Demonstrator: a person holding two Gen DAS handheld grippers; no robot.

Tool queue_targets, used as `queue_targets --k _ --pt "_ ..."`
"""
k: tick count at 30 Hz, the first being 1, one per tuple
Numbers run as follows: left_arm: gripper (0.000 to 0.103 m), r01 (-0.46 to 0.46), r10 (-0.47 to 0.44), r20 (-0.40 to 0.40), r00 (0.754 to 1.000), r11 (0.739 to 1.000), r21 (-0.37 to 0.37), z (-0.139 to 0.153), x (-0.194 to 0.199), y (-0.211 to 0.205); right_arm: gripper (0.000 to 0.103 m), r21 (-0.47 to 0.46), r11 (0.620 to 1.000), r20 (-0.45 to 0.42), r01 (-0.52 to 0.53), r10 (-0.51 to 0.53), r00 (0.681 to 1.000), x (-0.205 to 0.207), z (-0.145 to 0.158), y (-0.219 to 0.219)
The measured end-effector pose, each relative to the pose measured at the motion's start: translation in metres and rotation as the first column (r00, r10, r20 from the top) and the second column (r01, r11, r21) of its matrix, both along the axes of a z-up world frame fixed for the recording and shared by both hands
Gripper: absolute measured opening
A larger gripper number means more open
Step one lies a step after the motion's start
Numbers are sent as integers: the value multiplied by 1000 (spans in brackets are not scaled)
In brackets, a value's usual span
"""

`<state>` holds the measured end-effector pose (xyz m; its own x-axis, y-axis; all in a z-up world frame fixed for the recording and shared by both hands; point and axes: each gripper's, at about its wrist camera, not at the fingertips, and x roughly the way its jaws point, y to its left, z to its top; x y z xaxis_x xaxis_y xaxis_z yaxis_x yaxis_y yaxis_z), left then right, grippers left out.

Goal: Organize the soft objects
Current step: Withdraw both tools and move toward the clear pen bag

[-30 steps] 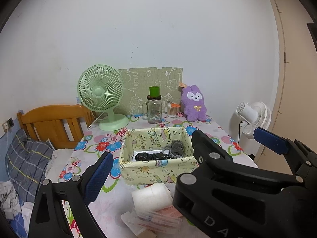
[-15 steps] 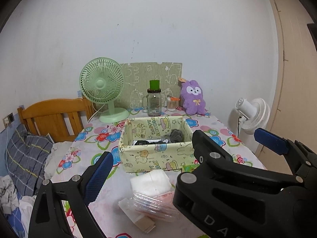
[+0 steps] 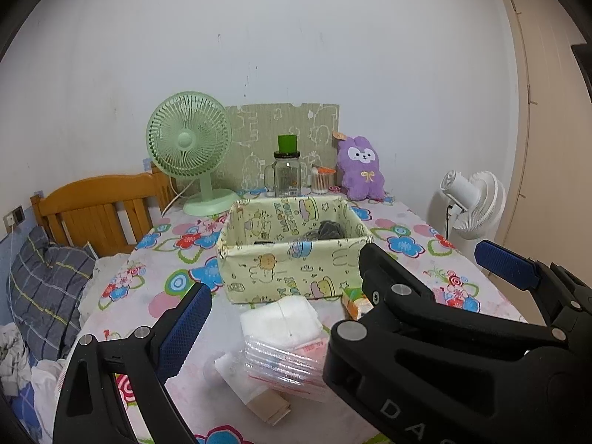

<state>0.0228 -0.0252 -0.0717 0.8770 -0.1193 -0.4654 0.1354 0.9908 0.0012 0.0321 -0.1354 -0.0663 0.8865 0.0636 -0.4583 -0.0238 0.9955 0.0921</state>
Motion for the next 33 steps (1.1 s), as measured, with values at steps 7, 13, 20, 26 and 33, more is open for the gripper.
queue_targets --k 7,13,20,26,33 --pt "97 2 -3 -34 999 1000 -17 -18 4 3 97 0 1000 -17 -2 2 1000 4 -17 3" --pt "97 1 -2 -56 998 1000 -19 -31 7 5 97 -1 1000 -33 -4 4 999 7 -30 4" --pt "97 -5 3 -105 995 1000 -20 -51 13 8 97 -5 1000 -83 -11 10 996 13 -51 8" --pt "97 -10 7 -145 989 1000 -23 -67 16 12 97 -10 1000 -128 -18 17 992 18 -67 13" --pt "97 -30 22 -188 982 999 -41 -81 17 18 97 -19 999 -163 -44 41 986 22 -82 21"
